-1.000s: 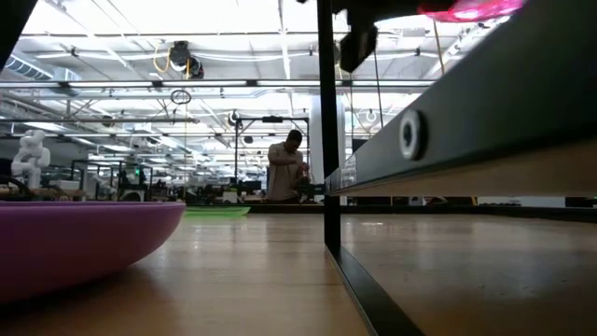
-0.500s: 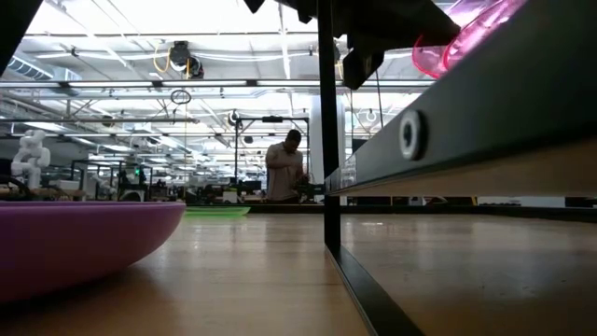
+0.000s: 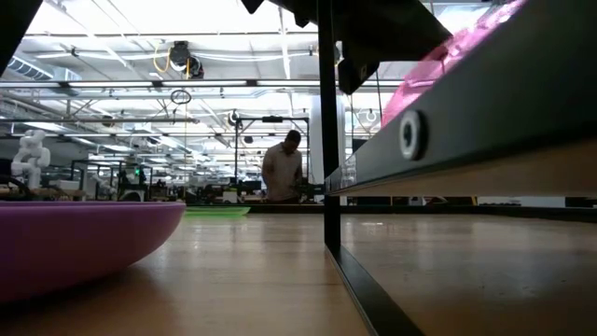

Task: Place and stack plates onto a shelf
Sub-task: Stack the red plate on top of the orange plate on the shelf

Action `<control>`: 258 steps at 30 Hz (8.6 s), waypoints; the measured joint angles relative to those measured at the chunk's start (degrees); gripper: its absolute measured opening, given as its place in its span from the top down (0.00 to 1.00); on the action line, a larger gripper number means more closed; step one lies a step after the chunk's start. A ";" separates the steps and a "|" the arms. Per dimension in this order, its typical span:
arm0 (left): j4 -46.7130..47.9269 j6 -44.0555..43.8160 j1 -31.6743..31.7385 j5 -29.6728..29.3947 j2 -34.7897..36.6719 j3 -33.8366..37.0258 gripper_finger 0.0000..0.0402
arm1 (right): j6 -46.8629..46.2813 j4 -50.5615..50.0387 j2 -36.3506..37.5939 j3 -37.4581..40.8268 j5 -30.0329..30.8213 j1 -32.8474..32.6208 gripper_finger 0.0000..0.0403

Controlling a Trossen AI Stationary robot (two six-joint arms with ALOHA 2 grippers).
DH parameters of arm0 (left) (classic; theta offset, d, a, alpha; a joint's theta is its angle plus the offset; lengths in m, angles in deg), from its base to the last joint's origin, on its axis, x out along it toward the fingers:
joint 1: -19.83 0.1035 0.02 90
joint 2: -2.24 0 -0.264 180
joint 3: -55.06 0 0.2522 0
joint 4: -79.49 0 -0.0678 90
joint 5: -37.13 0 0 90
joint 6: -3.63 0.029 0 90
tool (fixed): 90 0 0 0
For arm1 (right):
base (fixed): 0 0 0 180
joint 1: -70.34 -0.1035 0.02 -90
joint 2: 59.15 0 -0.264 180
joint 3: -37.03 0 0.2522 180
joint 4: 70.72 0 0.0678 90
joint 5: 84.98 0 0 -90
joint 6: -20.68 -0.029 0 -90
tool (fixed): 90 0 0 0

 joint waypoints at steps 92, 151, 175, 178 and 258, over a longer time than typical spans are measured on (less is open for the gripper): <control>13.21 -34.75 10.67 -7.11 -10.61 0.00 0.99 | -44.02 -31.83 -14.32 0.04 -21.68 10.73 0.85; -0.04 -53.30 -11.00 -21.19 9.66 -0.02 0.99 | -30.98 -28.85 0.40 0.02 -15.81 10.78 0.85; 1.20 -58.46 -15.54 -28.62 5.31 -0.07 0.99 | -25.28 -30.38 3.13 0.02 -24.42 10.75 0.85; 1.90 -57.91 -15.54 -28.59 3.81 -0.04 0.99 | -25.46 -30.38 3.11 0.02 -24.39 10.75 0.85; -10.75 -7.25 -10.69 -19.47 -3.51 -0.02 0.99 | -30.05 -25.60 5.20 3.54 -22.71 10.77 0.85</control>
